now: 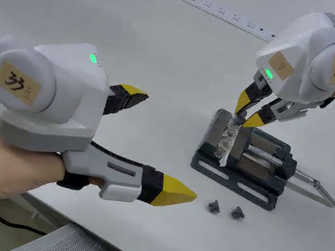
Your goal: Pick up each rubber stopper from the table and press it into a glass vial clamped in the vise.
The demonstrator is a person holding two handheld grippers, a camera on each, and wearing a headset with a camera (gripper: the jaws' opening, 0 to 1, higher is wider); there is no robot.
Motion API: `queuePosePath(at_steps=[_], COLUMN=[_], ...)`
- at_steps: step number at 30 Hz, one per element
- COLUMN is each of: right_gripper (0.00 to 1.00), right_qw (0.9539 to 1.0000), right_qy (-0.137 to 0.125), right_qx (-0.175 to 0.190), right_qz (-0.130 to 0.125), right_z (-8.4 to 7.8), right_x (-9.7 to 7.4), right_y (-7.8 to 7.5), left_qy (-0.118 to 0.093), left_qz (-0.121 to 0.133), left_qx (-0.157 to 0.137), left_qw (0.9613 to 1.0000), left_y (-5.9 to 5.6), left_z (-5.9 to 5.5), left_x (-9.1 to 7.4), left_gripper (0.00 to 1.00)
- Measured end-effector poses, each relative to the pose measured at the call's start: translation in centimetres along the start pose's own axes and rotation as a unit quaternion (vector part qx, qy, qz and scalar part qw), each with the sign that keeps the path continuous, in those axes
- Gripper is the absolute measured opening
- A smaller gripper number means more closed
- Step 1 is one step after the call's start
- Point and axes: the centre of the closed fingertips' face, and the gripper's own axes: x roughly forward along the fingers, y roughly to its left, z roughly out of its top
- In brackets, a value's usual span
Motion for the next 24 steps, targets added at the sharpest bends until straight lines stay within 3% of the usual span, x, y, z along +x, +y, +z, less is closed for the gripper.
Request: queuePosePath(at_steps=[8,20,24], right_gripper=[0.06,0.06,0.06], right_qw=[1.0,0.999,0.9987], right_qy=[0.002,0.043,0.051], right_qx=[0.004,-0.011,0.01], right_qz=[0.002,0.001,0.003], right_z=[-0.04,0.21,0.22], right_x=[0.24,0.32,0.26], right_y=[-0.04,0.14,0.07], left_qy=[0.001,0.0,0.0], left_qz=[-0.004,-0.01,-0.011], left_qx=[-0.004,-0.01,-0.011], left_qw=[1.0,0.9999,0.9999], left_y=[-0.44,-0.81,-0.92], left_z=[-0.31,-0.83,-0.87], left_x=[0.24,0.4,0.46], left_gripper=[0.98,0.97,0.97])
